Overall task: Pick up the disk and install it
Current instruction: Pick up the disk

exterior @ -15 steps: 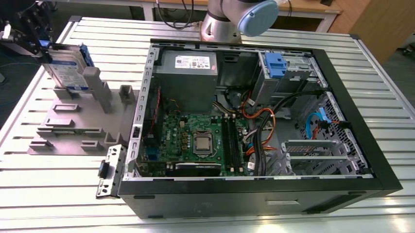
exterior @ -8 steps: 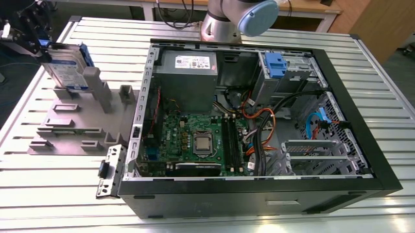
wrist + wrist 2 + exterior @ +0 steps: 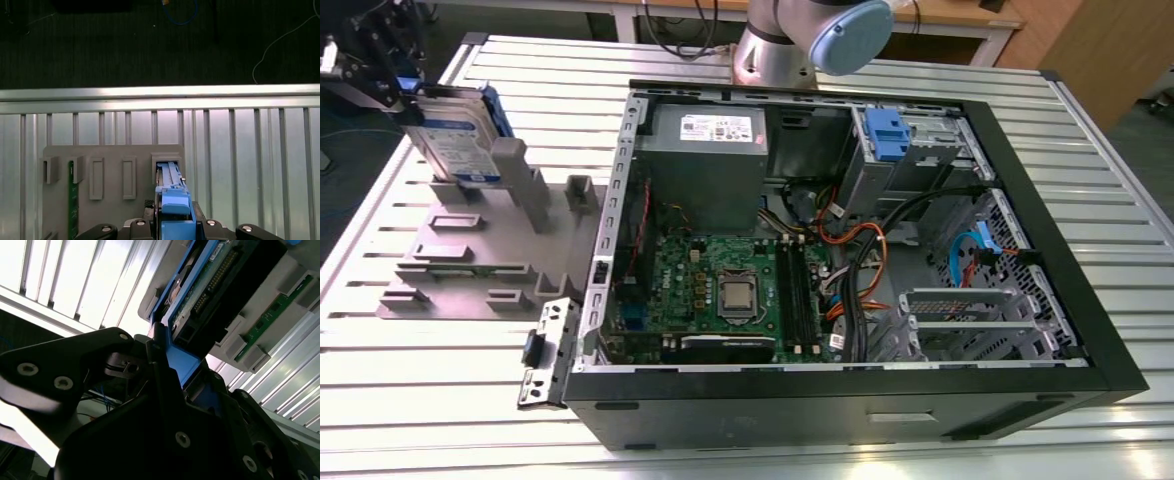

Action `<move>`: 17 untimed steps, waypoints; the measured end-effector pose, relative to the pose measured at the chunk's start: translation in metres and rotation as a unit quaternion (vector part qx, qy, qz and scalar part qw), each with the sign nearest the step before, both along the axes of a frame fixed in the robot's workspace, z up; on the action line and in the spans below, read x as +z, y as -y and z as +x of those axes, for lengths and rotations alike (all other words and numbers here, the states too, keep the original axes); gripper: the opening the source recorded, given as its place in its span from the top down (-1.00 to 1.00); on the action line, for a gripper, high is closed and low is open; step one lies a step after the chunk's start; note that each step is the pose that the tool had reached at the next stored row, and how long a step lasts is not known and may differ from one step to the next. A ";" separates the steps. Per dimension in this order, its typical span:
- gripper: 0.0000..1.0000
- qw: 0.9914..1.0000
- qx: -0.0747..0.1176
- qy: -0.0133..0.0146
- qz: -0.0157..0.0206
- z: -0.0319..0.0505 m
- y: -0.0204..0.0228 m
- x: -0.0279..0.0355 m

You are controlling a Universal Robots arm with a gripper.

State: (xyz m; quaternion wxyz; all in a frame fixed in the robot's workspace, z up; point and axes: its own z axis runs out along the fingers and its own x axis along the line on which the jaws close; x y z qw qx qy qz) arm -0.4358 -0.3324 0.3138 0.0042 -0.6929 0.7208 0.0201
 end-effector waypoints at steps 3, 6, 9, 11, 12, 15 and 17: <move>0.26 1.000 0.000 0.000 0.000 0.0000 0.0000 0.0012; 0.26 1.000 0.000 0.000 0.000 0.0000 0.0000 0.0022; 0.26 1.000 0.000 0.000 0.000 0.0000 0.0000 0.0028; 0.26 1.000 0.000 0.000 0.000 0.0000 0.0000 0.0033; 0.26 1.000 0.000 0.000 0.000 0.0000 0.0000 0.0034; 0.26 1.000 0.000 0.000 0.000 0.0000 0.0000 0.0041; 0.26 1.000 0.000 0.000 0.000 0.0000 0.0000 0.0044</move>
